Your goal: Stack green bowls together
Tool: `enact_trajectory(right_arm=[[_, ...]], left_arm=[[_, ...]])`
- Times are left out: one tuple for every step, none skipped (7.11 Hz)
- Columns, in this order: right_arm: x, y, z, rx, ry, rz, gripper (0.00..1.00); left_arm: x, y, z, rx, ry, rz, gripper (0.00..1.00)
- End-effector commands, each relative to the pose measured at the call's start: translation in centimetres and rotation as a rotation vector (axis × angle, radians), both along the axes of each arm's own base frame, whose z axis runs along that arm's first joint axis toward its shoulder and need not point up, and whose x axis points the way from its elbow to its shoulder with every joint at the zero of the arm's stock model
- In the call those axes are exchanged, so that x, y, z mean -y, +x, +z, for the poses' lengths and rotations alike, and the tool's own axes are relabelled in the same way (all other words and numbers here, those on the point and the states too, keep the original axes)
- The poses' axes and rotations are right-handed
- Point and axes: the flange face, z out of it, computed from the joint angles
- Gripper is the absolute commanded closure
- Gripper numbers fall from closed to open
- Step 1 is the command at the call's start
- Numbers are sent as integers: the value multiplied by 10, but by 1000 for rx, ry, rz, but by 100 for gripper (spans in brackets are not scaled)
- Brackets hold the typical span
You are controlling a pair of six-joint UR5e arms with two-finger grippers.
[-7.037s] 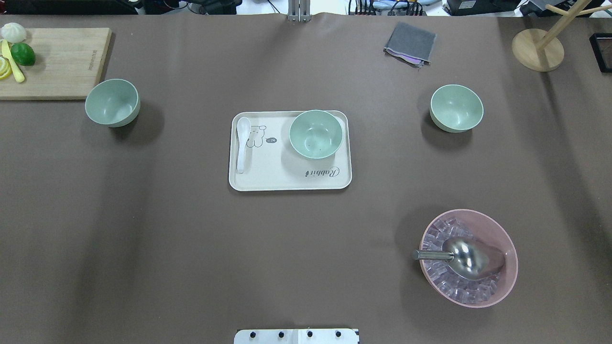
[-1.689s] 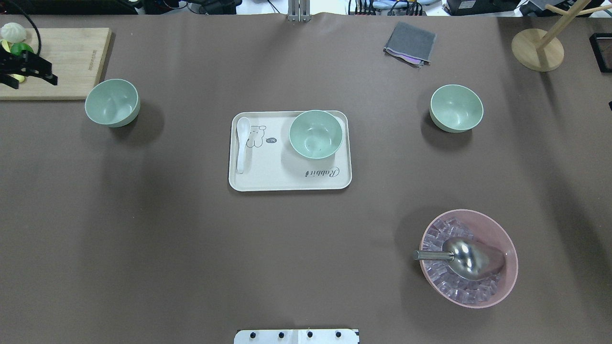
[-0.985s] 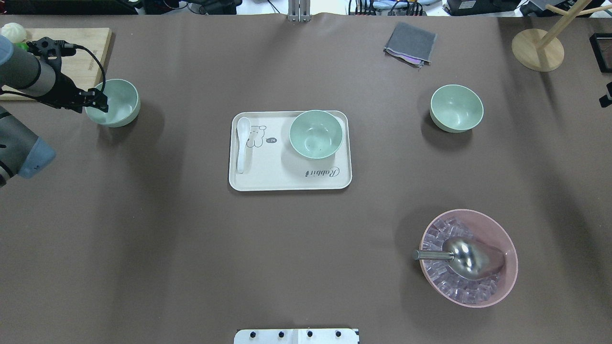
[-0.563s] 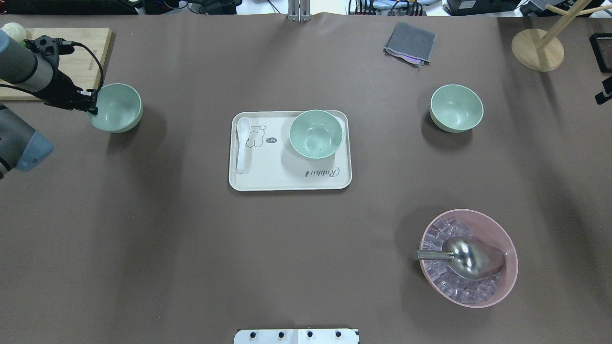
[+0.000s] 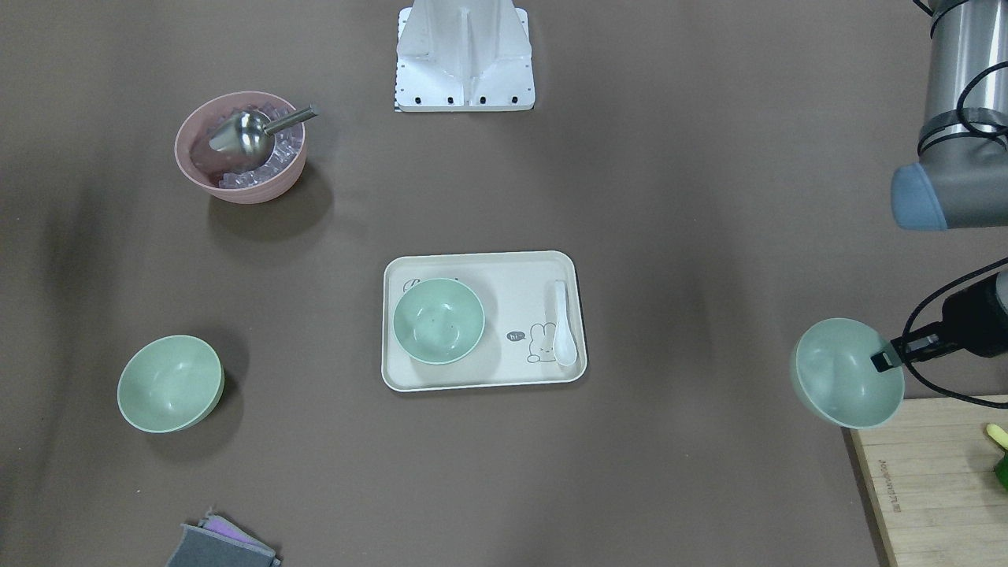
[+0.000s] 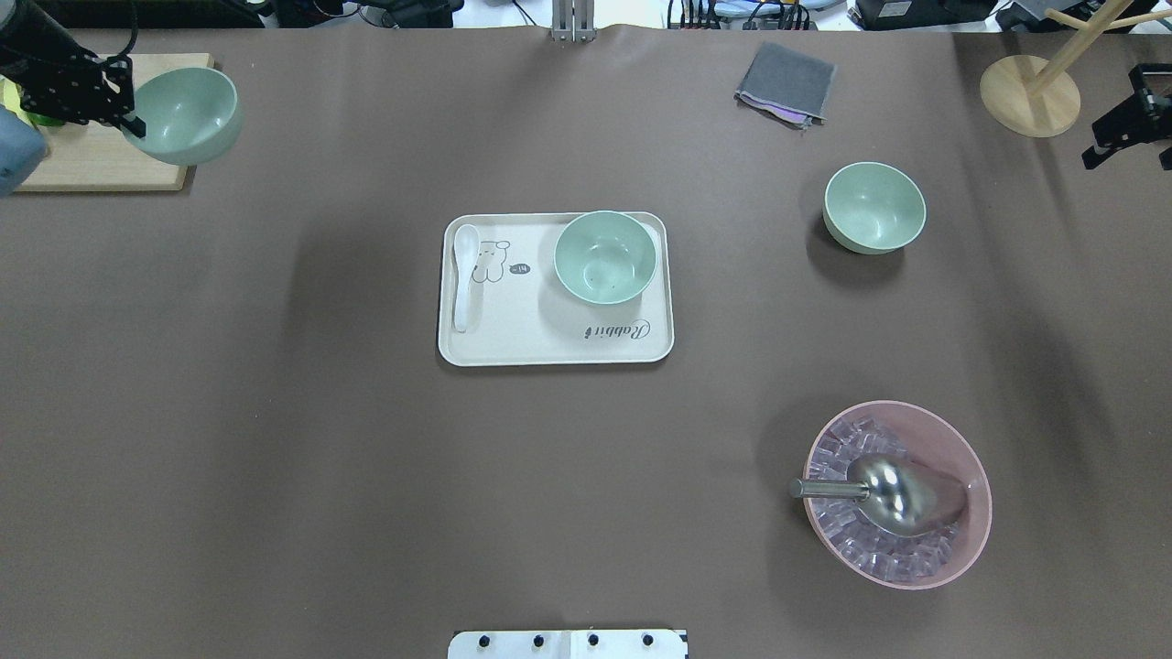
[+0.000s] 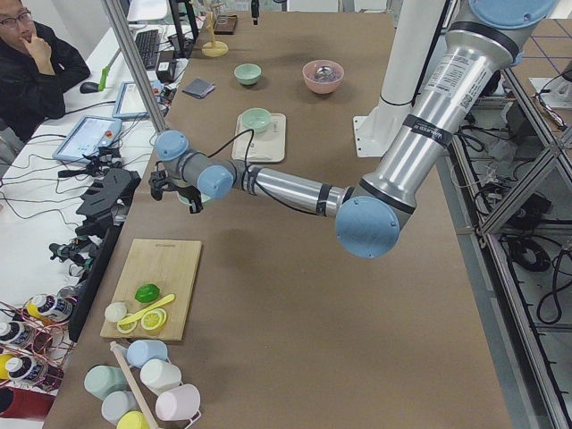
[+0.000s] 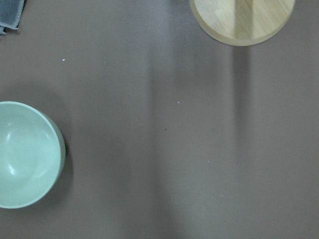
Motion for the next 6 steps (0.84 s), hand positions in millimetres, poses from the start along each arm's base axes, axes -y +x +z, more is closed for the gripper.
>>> enact_trajectory(right_arm=[[26, -81, -21, -34, -15, -29, 0], [29, -120, -6, -21, -1, -21, 0], [43, -155, 7, -18, 27, 8, 0], [39, -173, 15, -20, 7, 13, 0], [37, -181, 17, -23, 2, 4, 0], [33, -189, 25, -30, -10, -8, 1]], left_arm=[[-2, -6, -59, -14, -27, -20, 100], [0, -5, -87, -31, -45, -58, 100], [-10, -5, -110, -52, -54, -89, 100], [-14, -4, -117, -59, -47, -92, 100], [-17, -3, -126, -67, -56, -107, 100], [-32, 13, -147, -87, -53, -102, 100]])
